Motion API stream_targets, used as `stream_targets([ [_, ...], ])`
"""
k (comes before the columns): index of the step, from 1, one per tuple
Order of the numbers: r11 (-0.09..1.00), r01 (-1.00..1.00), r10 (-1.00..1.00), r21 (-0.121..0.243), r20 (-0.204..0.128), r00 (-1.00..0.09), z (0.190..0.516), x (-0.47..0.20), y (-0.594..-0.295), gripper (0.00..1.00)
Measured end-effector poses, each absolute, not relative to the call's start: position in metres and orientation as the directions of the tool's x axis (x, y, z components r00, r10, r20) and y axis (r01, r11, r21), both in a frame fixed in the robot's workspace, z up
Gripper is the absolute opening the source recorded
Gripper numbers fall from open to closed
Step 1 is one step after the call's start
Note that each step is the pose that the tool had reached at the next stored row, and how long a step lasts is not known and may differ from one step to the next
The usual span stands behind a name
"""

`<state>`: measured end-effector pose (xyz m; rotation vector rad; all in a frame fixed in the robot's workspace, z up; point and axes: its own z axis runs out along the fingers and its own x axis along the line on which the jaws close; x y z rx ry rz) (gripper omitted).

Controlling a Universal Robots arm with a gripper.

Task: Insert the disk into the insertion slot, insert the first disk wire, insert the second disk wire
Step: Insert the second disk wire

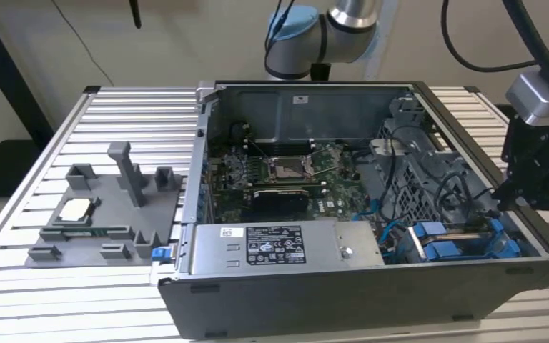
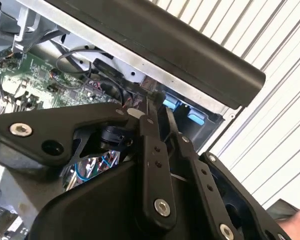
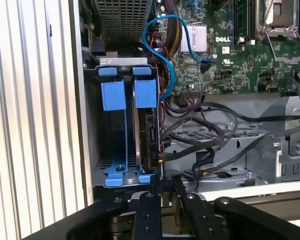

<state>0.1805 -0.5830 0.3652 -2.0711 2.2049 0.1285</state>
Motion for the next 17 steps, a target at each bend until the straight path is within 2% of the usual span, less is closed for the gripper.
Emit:
stream_targets([
  [3, 0.064, -0.998, -0.987, -0.016, -0.147, -0.061, 0.360, 0.181, -0.583, 0.21],
  [4, 0.064, -0.998, -0.986, -0.015, -0.158, -0.061, 0.360, 0.181, -0.583, 0.21],
  [5, 0.064, -0.998, -0.982, -0.014, -0.176, -0.061, 0.360, 0.181, -0.583, 0.15],
  [7, 0.065, -0.998, -0.977, -0.012, -0.205, -0.061, 0.360, 0.181, -0.583, 0.15],
  [8, 0.065, -0.998, -0.976, -0.011, -0.207, -0.061, 0.361, 0.181, -0.583, 0.15],
  [9, 0.065, -0.998, -0.976, -0.011, -0.207, -0.061, 0.363, 0.181, -0.583, 0.10],
  [12, 0.065, -0.998, -0.976, 0.000, -0.208, -0.064, 0.376, 0.187, -0.585, 0.10],
  [17, 0.066, -0.998, -0.976, 0.005, -0.207, -0.066, 0.374, 0.191, -0.594, 0.12],
])
